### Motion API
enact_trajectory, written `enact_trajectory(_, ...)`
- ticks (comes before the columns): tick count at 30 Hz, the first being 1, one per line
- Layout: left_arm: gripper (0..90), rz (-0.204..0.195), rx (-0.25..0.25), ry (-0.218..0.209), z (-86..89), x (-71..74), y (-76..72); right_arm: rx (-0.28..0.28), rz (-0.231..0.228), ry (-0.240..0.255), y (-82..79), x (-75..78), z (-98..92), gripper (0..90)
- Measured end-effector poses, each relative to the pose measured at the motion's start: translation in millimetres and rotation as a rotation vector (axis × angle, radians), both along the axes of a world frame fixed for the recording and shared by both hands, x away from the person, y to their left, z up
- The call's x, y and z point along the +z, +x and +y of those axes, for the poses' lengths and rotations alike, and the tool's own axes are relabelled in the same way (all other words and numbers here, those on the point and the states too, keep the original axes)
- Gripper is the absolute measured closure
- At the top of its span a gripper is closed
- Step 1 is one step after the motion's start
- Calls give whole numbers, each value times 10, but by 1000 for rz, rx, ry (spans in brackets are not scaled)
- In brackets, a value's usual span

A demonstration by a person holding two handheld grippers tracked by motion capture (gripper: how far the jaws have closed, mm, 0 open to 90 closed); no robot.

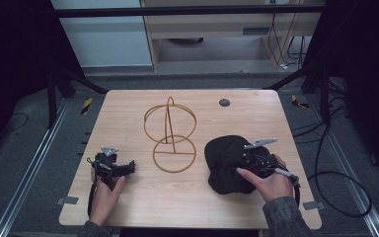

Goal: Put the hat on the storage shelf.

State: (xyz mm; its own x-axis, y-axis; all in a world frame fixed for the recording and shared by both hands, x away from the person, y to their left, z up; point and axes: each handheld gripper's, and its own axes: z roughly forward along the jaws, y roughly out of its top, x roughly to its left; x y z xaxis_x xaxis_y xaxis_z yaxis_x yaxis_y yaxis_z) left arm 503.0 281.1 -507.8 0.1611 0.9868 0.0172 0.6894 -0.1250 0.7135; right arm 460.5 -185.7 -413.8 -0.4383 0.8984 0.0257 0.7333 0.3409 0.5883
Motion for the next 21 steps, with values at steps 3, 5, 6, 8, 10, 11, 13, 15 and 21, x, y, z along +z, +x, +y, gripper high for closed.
enact_trajectory(3, 0, 0, -2, 0, -2, 0, -1, 7, 5, 6, 16, -8, 3, 217)
enact_trajectory(5, 0, 0, -4, 1, -3, 0, -1, 13, 6, 4, 18, -9, -7, 283)
enact_trajectory(6, 0, 0, -4, 1, -4, 0, -1, 14, 9, 6, 17, -11, -13, 316)
enact_trajectory(8, 0, 0, -5, 1, -5, 0, -2, 13, 5, 12, 8, -19, -27, 375)
enact_trajectory(10, 0, 0, -8, 1, -6, 0, -2, 23, 17, 26, -3, -27, -46, 436)
enact_trajectory(11, 0, 2, -10, 3, -5, 1, -3, 22, 22, 31, -9, -32, -53, 471)
enact_trajectory(13, 0, 2, -10, 3, -7, 1, -4, 22, 21, 34, -11, -38, -59, 491)
enact_trajectory(15, 0, 2, -11, 3, -9, 1, -5, 25, 22, 38, -15, -39, -83, 559)
enact_trajectory(21, 0, 0, -11, 0, -15, 0, -7, 49, 7, 16, -9, -18, -113, 705)
